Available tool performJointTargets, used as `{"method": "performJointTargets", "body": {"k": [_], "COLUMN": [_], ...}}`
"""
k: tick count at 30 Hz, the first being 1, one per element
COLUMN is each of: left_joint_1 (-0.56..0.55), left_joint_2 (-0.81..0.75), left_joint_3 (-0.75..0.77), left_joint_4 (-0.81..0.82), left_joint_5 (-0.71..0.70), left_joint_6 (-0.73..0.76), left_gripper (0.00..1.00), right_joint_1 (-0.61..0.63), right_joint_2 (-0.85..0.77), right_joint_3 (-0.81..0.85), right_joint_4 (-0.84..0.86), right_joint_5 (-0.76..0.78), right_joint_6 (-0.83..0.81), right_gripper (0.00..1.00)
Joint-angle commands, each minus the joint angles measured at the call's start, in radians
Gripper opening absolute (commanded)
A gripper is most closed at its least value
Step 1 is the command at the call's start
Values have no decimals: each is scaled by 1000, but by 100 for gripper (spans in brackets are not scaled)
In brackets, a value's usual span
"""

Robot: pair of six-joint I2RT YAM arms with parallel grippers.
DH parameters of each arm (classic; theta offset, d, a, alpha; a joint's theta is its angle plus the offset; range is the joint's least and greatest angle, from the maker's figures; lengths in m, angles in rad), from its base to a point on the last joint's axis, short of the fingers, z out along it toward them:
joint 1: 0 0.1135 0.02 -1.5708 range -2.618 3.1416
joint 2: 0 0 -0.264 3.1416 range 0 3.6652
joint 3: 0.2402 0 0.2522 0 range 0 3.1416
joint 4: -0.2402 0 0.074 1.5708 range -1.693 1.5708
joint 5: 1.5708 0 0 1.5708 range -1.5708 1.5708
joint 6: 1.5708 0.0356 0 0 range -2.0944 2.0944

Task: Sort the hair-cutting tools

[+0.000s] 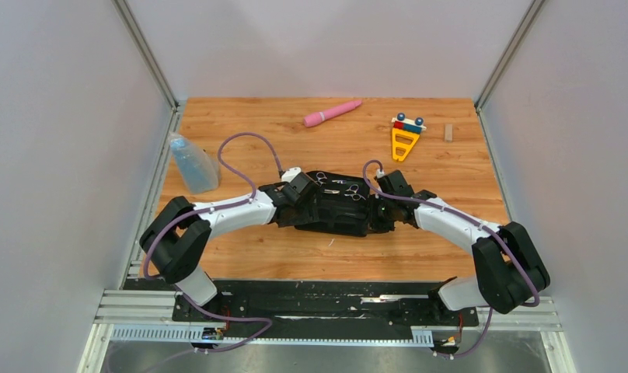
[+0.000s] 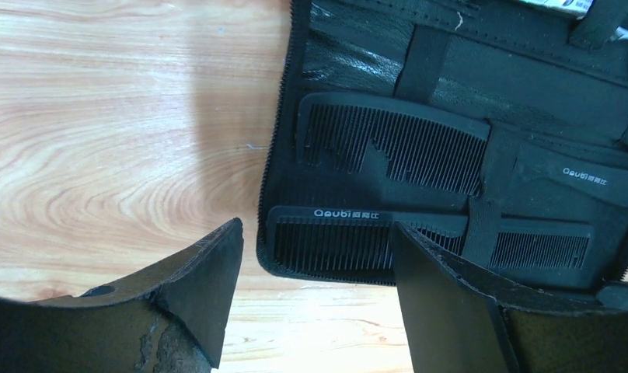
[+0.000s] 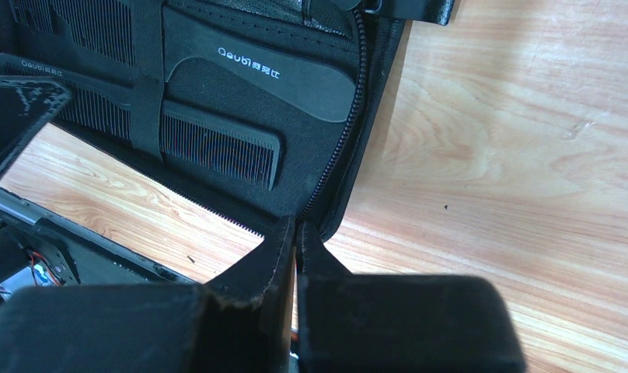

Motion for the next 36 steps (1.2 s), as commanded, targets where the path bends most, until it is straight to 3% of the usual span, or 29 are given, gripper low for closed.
{"method": "performJointTargets", "body": {"k": [1, 8, 14, 22, 26, 30, 36], "left_joint_1": [-5, -59, -92, -31, 67, 117, 124], "left_joint_2": [33, 136, 234, 64, -72, -236, -401], "left_joint_3": [69, 208, 345, 203, 80, -48, -204], "left_joint_4": [7, -47, -241, -200, -165, -109, 39], "left_joint_5": [48, 86, -24, -81, -63, -40, 52], "left_joint_6": [36, 96, 144, 75, 26, -38, -136], "left_gripper": [77, 73, 84, 95, 100, 100, 100], "right_joint_1": [1, 2, 17, 55, 101, 93, -21], "right_joint_2": [-28, -16, -13, -52, -66, -75, 35], "right_joint_3": [4, 8, 5, 0, 47, 155, 357], "right_joint_4": [55, 63, 65, 43, -12, -111, -135], "right_joint_5": [-13, -36, -57, -85, -92, 35, 123], "right_joint_6": [2, 13, 44, 106, 77, -45, -252], "right_gripper": [0, 0, 0, 9, 25, 55, 70]}}
